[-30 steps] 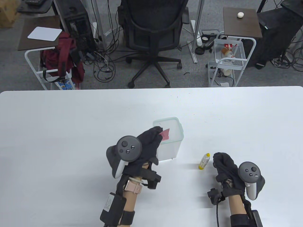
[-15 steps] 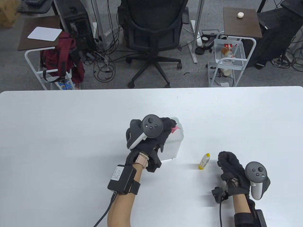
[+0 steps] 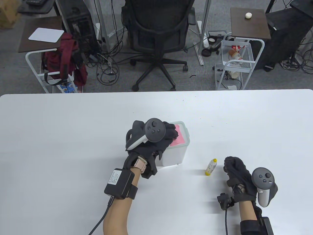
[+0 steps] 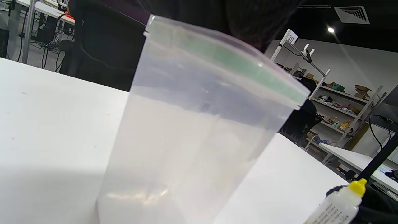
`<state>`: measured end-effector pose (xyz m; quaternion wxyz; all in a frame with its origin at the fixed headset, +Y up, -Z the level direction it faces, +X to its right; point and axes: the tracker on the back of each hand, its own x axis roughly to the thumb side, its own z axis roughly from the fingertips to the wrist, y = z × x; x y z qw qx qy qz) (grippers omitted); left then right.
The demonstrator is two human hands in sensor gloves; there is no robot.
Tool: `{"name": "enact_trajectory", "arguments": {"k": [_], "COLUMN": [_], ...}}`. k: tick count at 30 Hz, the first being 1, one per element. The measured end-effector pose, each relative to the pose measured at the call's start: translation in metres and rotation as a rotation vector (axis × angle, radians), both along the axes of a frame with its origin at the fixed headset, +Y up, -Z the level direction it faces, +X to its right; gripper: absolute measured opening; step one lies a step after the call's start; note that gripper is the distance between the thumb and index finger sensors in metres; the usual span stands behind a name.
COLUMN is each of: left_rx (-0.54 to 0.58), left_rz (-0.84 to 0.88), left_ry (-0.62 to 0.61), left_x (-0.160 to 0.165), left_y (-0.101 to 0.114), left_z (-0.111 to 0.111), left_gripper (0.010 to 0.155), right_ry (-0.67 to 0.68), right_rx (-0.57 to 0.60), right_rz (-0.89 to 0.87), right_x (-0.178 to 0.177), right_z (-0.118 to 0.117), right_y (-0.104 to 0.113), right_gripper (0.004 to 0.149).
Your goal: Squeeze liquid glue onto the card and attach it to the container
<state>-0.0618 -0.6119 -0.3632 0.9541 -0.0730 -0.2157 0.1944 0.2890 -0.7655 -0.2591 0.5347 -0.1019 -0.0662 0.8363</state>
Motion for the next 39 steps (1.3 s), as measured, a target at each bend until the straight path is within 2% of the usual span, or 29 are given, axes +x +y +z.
{"name": "enact_trajectory", "arguments": {"k": [6, 10, 14, 17, 19, 23, 25, 28, 31, 34, 39], "left_rx": [0.019, 0.054, 0.099, 0.092, 0.094, 0.11, 0.116, 0.122, 0.119, 0.125, 0.138], "left_rz": [0.02, 0.056, 0.068, 0.041, 0.013, 0.037, 0.054, 0.086, 0.105, 0.106, 0.092], "left_ry": [-0.012, -0.007, 0.01, 0.001, -0.012, -0.023, -0.032, -0.033, -0.035, -0.031, -0.022], "left_x": [-0.001, -0.004, -0.013, -0.018, -0.019, -0.018, -0.018, -0.018, -0.019, -0.02, -0.019], "left_y": [-0.008, -0.009, -0.005, -0.007, -0.009, -0.01, -0.012, -0.015, -0.018, -0.019, -0.02], "left_z": [0.0, 0.003, 0.006, 0.006, 0.006, 0.003, 0.002, 0.0, 0.0, 0.001, 0.002], "left_gripper": [0.041, 0.047, 0.045, 0.043, 0.044, 0.044, 0.043, 0.042, 0.042, 0.042, 0.042], "right_ry": [-0.003, -0.01, -0.027, -0.04, -0.041, 0.005, 0.078, 0.245, 0.359, 0.438, 0.484], "right_rx": [0.0, 0.012, 0.051, 0.11, 0.172, 0.344, 0.439, 0.484, 0.456, 0.366, 0.218], "right_rz": [0.002, 0.001, -0.003, 0.009, 0.016, 0.104, 0.199, 0.336, 0.474, 0.636, 0.882], "right_x": [-0.004, -0.005, -0.004, -0.004, -0.007, -0.027, -0.048, -0.087, -0.121, -0.156, -0.185], "right_z": [0.0, 0.001, 0.003, 0.005, 0.007, 0.01, 0.009, -0.001, -0.02, -0.048, -0.086], "right_y": [-0.001, 0.0, 0.008, 0.021, 0.034, 0.073, 0.101, 0.135, 0.152, 0.158, 0.148], "right_gripper": [0.035, 0.035, 0.036, 0.036, 0.036, 0.037, 0.038, 0.038, 0.038, 0.038, 0.039]}}
